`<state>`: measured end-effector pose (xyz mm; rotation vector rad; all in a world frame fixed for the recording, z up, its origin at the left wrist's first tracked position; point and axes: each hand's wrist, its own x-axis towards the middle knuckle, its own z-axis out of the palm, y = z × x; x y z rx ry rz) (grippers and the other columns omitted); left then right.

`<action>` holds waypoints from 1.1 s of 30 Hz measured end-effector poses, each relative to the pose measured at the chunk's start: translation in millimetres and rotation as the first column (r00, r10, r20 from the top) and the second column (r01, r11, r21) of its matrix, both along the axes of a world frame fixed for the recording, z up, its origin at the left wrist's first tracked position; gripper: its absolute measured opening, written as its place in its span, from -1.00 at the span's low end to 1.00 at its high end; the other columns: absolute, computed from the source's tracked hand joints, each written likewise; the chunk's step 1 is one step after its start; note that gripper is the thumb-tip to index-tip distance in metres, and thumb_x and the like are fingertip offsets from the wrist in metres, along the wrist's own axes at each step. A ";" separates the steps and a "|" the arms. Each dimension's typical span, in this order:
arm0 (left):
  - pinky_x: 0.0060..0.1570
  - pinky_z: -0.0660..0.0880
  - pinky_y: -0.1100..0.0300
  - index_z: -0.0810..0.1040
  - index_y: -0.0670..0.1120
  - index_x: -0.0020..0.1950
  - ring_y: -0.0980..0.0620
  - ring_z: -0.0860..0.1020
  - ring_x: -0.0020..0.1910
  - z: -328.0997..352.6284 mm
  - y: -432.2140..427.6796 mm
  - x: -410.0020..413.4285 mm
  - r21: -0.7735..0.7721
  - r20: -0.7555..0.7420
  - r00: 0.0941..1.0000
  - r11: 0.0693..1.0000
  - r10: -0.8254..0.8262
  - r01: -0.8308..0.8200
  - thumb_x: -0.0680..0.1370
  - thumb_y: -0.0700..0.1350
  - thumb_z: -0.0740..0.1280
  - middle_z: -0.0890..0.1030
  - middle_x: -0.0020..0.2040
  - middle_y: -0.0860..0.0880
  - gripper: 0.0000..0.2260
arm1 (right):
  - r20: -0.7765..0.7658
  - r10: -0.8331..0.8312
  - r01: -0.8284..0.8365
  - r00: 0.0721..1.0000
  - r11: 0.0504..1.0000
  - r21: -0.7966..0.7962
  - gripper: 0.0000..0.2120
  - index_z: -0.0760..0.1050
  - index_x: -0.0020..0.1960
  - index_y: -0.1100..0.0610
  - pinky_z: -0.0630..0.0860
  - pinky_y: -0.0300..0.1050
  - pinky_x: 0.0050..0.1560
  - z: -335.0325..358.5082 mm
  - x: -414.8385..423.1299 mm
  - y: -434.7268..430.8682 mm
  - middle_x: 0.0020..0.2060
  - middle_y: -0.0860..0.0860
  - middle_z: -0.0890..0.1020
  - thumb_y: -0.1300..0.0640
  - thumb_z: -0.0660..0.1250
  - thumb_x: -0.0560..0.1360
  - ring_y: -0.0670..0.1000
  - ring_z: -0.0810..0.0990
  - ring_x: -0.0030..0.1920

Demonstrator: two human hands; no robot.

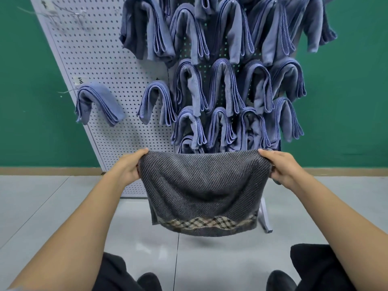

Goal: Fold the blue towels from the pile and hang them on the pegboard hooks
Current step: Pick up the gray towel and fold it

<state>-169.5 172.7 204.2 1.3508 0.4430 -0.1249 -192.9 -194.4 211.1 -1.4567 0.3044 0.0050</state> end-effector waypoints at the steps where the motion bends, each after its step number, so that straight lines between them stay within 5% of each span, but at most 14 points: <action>1: -0.23 0.52 0.14 0.53 -0.21 0.02 0.03 0.57 -0.31 3.7 -7.6 -0.7 -0.026 0.018 1.000 1.000 0.014 -0.014 0.58 -0.12 0.31 0.62 -0.23 -0.09 -0.85 | -0.010 -0.013 0.013 1.000 0.999 0.049 -0.87 0.50 -0.17 0.21 0.54 -0.25 -0.43 0.0 1.9 3.3 -0.32 0.07 0.63 0.19 0.35 0.53 -0.07 0.60 -0.44; 5: -0.18 0.60 0.15 0.56 -0.26 0.00 0.00 0.63 -0.27 24.9 -54.8 -11.1 -0.047 0.145 0.989 0.998 -0.035 0.042 0.51 -0.22 0.38 0.65 -0.22 -0.13 -0.87 | 0.035 0.055 -0.055 0.998 0.998 0.022 -0.95 0.53 -0.11 0.18 0.58 -0.24 -0.36 5.6 1.8 25.7 -0.41 0.00 0.63 0.26 0.34 0.53 -0.10 0.55 -0.47; 7: -0.15 0.61 0.14 0.57 -0.27 0.00 -0.01 0.65 -0.27 31.3 -81.0 -18.7 0.000 0.180 0.977 0.993 -0.113 0.115 0.50 -0.27 0.39 0.67 -0.26 -0.12 -0.89 | 0.091 0.098 -0.094 0.991 0.995 -0.042 -0.93 0.53 -0.01 0.18 0.61 -0.19 -0.22 7.8 -2.1 43.0 -0.30 0.04 0.62 0.28 0.35 0.52 -0.07 0.56 -0.38; 10: -0.18 0.61 0.19 0.60 -0.23 0.06 0.03 0.65 -0.26 31.4 -114.5 -28.8 0.136 0.217 0.949 0.970 -0.229 0.203 0.51 -0.23 0.40 0.68 -0.20 -0.10 -0.85 | 0.169 0.106 -0.083 0.980 0.987 -0.138 -0.93 0.54 -0.11 0.15 0.57 -0.18 -0.25 7.4 -6.4 65.4 -0.30 0.03 0.52 0.29 0.36 0.51 -0.06 0.47 -0.34; 20: -0.28 0.53 0.33 0.63 -0.16 0.04 0.20 0.56 -0.31 29.0 -150.6 -32.7 0.245 0.373 0.911 0.965 -0.179 0.089 0.54 -0.17 0.38 0.62 -0.30 0.08 -0.88 | 0.347 0.081 -0.068 0.934 0.997 -0.048 -0.94 0.55 -0.09 0.14 0.62 -0.16 -0.16 7.5 -19.3 89.9 -0.26 0.04 0.63 0.27 0.38 0.50 -0.08 0.65 -0.24; 25: -0.03 0.61 0.13 0.65 -0.21 -0.01 -0.03 0.68 -0.12 28.3 -154.6 -34.4 0.245 0.434 0.876 0.963 -0.210 0.110 0.48 -0.12 0.46 0.70 -0.13 -0.14 -0.82 | 0.344 0.101 -0.133 0.933 0.989 0.069 -0.86 0.54 0.00 0.21 0.64 -0.08 -0.09 12.3 -25.9 88.8 -0.15 0.13 0.68 0.33 0.22 0.56 0.03 0.68 -0.16; 30: -0.26 0.42 0.14 0.54 -0.23 -0.21 -0.02 0.44 -0.36 25.7 -153.1 -28.8 0.283 0.404 0.893 0.955 -0.199 0.084 0.52 -0.18 0.36 0.48 -0.34 -0.13 -0.85 | 0.339 0.127 -0.175 0.932 0.978 0.113 -0.80 0.35 0.03 0.18 0.64 0.01 -0.05 12.5 -24.9 82.0 -0.09 0.20 0.64 0.44 0.11 0.54 0.11 0.69 -0.13; 33: 0.00 0.49 -0.02 0.53 -0.37 -0.04 -0.02 0.49 -0.14 30.0 -146.9 -24.9 0.261 0.405 0.886 0.957 -0.224 0.123 0.54 -0.19 0.30 0.54 -0.16 -0.15 -0.78 | 0.327 0.069 -0.091 0.943 0.994 0.053 -0.77 0.37 0.00 0.17 0.64 -0.10 -0.08 12.0 -14.0 63.9 -0.09 0.15 0.56 0.47 0.18 0.51 0.04 0.62 -0.15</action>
